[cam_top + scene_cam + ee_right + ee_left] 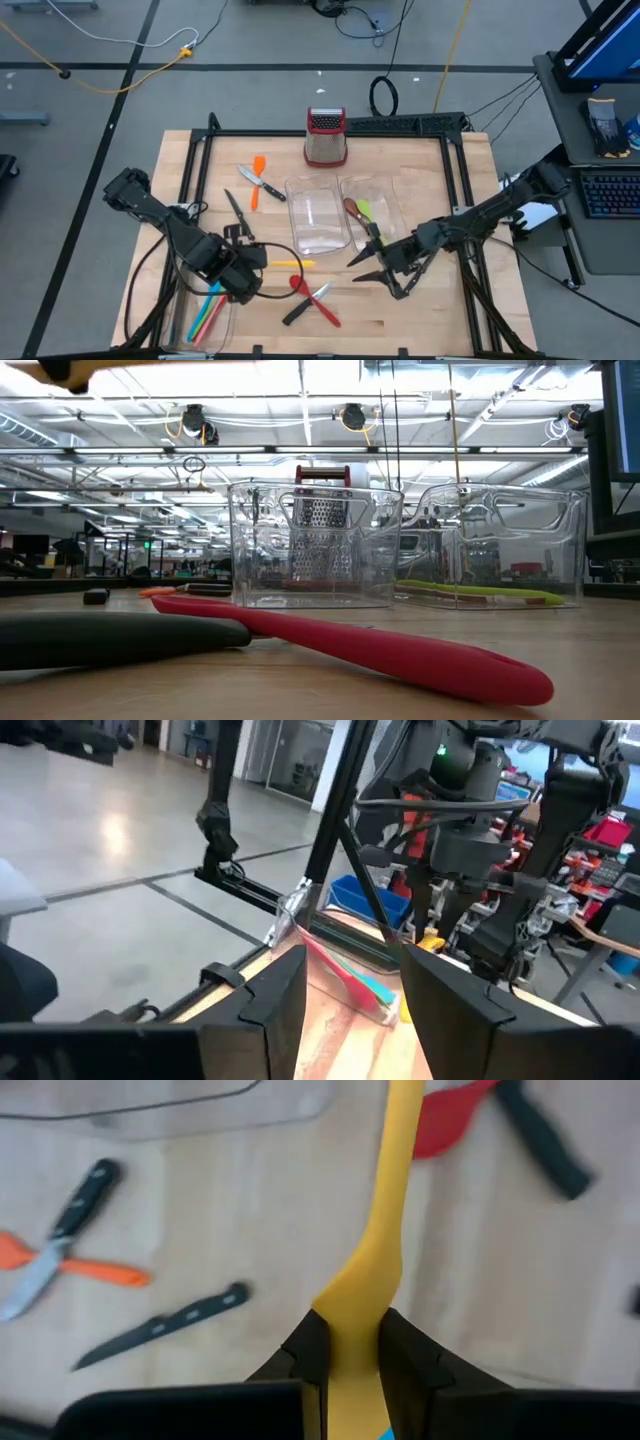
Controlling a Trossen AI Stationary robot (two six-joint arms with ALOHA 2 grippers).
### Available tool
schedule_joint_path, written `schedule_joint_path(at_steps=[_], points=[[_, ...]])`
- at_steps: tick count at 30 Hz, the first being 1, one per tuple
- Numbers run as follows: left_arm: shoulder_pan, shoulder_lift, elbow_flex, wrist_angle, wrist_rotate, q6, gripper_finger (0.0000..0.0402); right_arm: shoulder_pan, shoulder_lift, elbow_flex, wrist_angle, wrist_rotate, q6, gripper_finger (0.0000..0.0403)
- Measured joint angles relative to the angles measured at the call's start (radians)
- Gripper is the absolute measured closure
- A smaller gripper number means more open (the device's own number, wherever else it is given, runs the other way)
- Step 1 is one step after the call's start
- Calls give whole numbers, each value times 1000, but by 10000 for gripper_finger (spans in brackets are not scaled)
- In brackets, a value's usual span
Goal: Pick & Place Kitchen Items
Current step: Put the yellow spatula into the left transparent bin
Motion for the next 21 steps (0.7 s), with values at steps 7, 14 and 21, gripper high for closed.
schedule_joint_path(at_steps=[7, 14, 21], points=[[3, 0, 0, -124, -63, 4, 352, -46, 194, 245, -251, 59, -12, 247], [-14, 5, -1, -175, -108, 4, 352, -99, 328, 489, -510, 208, -47, 243], [-32, 5, -2, -177, -145, 5, 352, -111, 411, 616, -631, 235, -41, 191]])
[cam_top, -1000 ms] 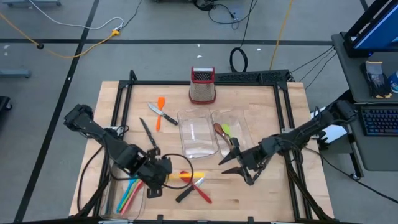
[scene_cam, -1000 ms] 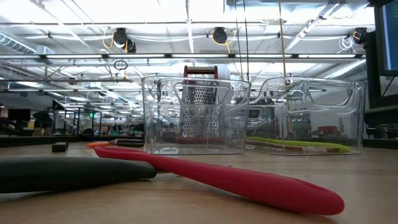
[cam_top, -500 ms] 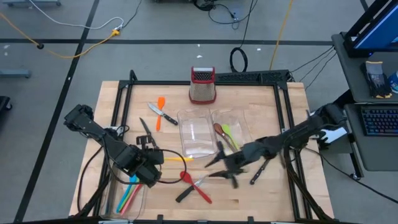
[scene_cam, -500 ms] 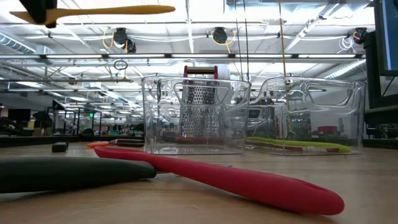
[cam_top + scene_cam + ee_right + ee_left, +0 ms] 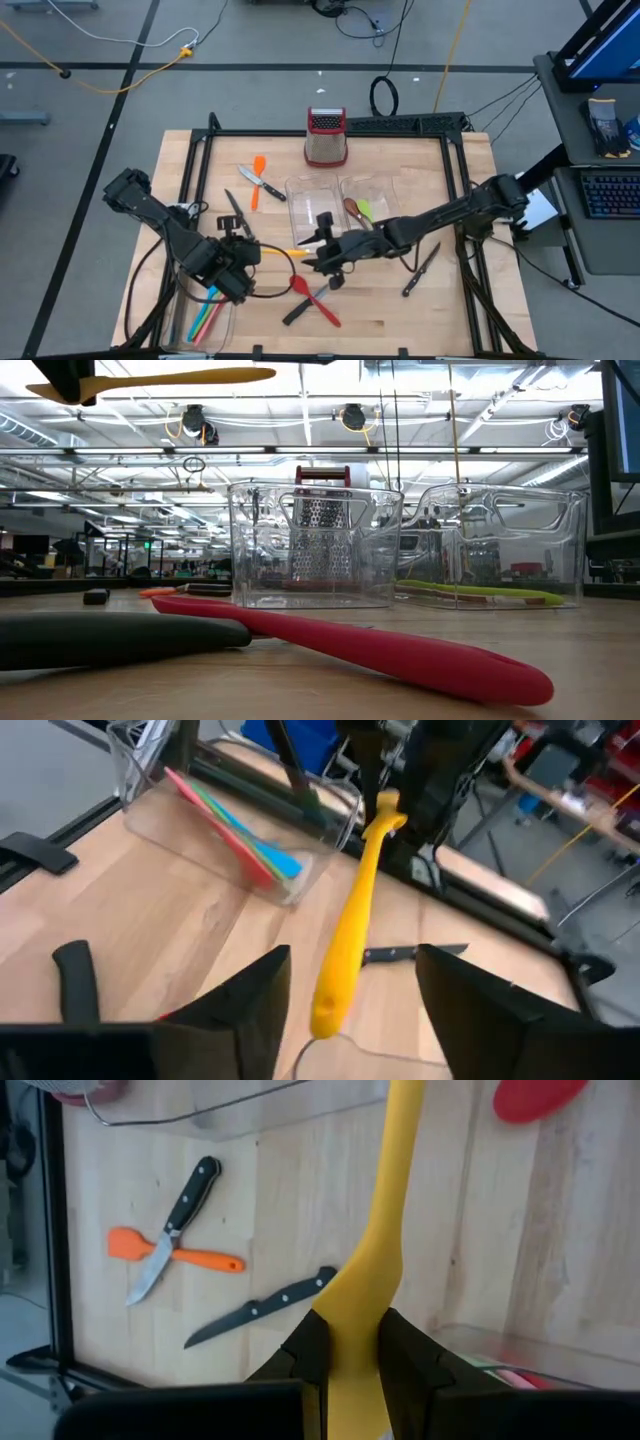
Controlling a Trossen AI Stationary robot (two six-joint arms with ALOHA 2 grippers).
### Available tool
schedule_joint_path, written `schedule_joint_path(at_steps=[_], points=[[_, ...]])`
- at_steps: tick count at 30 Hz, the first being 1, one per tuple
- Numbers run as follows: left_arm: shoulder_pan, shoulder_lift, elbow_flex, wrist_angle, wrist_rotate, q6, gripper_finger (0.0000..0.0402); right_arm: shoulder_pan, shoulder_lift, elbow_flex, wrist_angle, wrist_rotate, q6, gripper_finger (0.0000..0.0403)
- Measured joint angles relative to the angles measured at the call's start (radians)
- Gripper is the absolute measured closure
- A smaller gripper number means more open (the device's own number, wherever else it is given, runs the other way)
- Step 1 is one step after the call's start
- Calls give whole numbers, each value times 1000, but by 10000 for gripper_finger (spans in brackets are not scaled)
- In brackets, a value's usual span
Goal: Pick & Place Kitchen Items
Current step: Put the yellow spatula into the left transparent bin
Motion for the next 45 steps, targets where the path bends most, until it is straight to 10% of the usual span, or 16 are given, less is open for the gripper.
schedule_joint_path(at_steps=[7, 19, 45], points=[[0, 0, 0, 1, -69, 14, 352, -26, 13, 83, -104, -25, 173, 150], [3, 156, 0, -24, -195, 197, 352, -211, 13, 128, -205, -451, 514, 149], [-12, 177, 0, 19, -284, 253, 353, -235, 14, 67, -322, -660, 538, 149]])
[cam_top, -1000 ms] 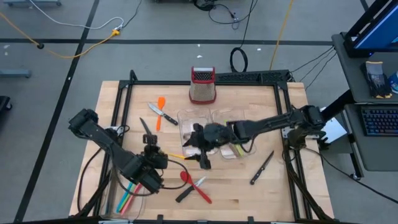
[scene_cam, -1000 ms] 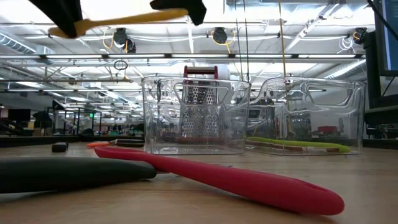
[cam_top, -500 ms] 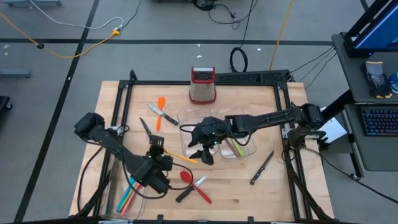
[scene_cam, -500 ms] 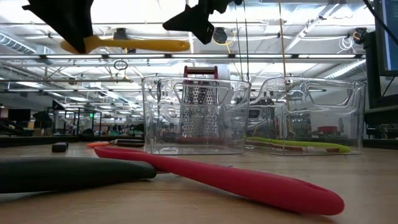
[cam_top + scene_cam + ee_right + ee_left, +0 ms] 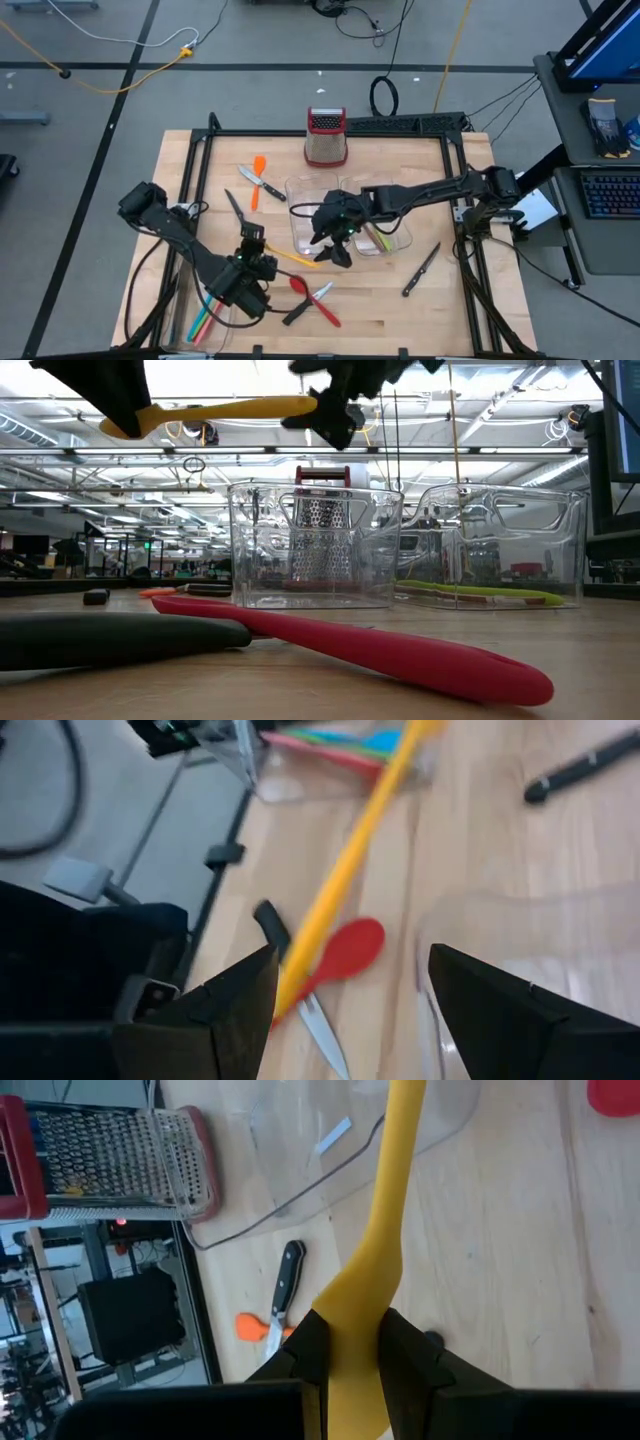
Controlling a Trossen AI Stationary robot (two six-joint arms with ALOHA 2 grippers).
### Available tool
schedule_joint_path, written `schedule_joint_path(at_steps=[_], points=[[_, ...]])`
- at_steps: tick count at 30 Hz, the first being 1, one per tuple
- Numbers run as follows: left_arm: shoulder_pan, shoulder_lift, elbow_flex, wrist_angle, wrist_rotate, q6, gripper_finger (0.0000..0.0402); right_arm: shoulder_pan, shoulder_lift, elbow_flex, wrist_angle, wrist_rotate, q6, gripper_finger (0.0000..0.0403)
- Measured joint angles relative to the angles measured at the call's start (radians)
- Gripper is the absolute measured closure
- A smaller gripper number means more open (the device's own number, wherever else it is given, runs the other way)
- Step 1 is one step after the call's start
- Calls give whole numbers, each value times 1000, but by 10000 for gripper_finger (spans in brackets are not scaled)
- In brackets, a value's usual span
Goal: Pick & Place Kitchen Items
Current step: Put the yellow spatula into the left transparent bin
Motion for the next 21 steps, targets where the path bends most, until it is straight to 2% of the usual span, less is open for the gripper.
schedule_joint_path(at_steps=[4, 15, 21], points=[[-8, 0, 0, 4, 23, -2, 353, 17, 0, -38, -2, 23, 7, 149], [12, 0, 0, 24, 39, 16, 353, 127, 0, -45, 5, 317, -28, 149], [34, 0, 0, 42, 44, 56, 353, 138, 0, -45, 35, 329, -28, 149]])
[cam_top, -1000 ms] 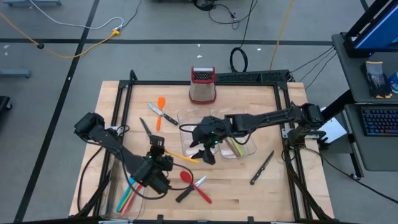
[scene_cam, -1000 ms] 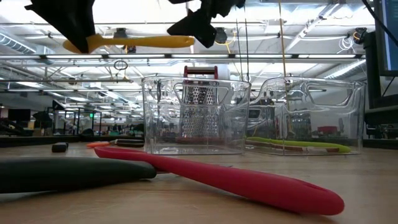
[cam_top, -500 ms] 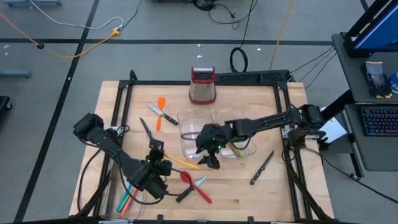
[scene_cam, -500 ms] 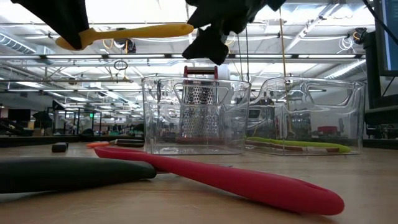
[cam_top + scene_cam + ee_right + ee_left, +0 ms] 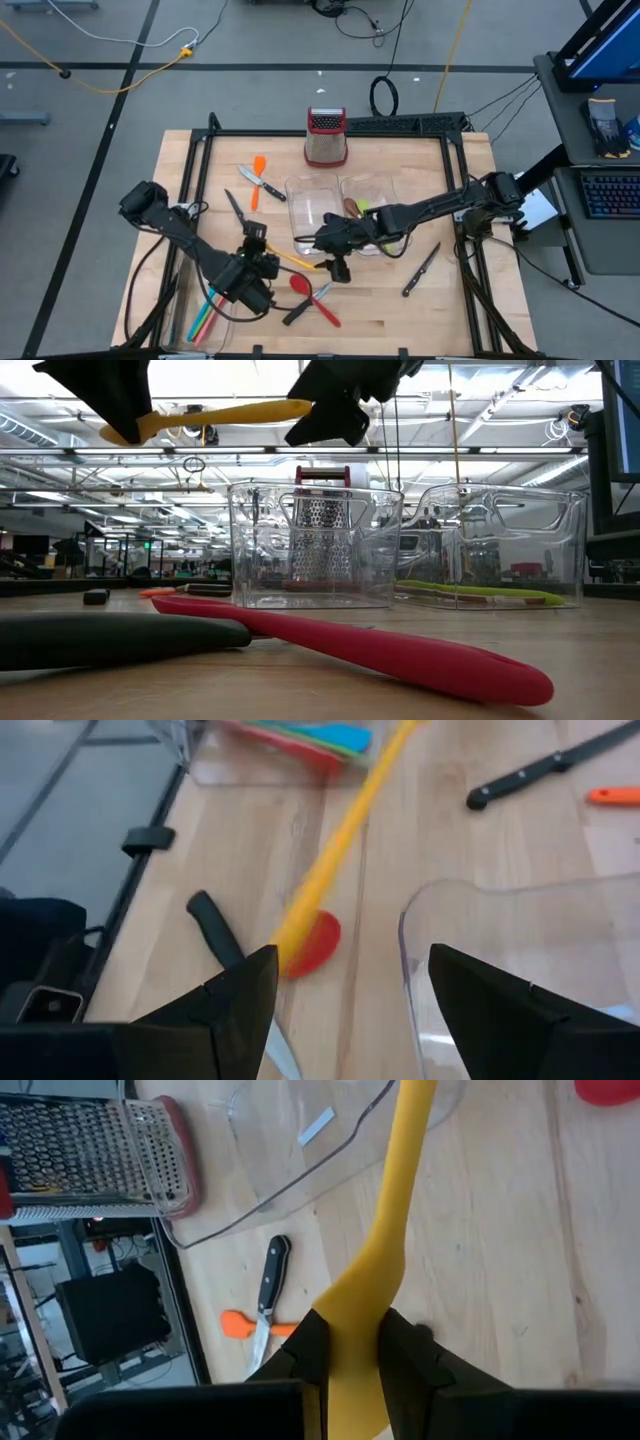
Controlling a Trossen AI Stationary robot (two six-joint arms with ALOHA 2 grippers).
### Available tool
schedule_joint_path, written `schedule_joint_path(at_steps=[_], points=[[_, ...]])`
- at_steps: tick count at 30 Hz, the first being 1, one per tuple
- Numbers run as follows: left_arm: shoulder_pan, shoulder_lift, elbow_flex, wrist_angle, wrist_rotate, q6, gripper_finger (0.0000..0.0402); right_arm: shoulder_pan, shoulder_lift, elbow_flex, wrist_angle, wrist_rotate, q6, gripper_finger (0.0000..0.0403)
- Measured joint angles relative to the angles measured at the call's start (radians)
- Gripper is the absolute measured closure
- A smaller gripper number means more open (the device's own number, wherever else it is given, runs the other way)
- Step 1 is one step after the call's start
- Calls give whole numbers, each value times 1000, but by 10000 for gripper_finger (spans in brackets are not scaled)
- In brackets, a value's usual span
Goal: Pick & Place Kitchen Items
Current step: Put the yellow spatula into the left transparent bin
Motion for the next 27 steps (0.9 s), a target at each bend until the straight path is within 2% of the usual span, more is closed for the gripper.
schedule_joint_path(at_steps=[5, 10, 14, 27], points=[[22, 0, 0, 25, 8, 27, 353, 0, 0, 0, 29, -64, 1, 149], [29, 0, 0, 29, 19, 28, 353, -5, 0, 0, 26, -57, 24, 149], [29, 0, 0, 69, 19, 42, 353, -20, 15, 0, 29, -10, 21, 149], [31, 0, 0, 78, 18, 52, 353, -42, 78, -1, 94, -74, 46, 149]])
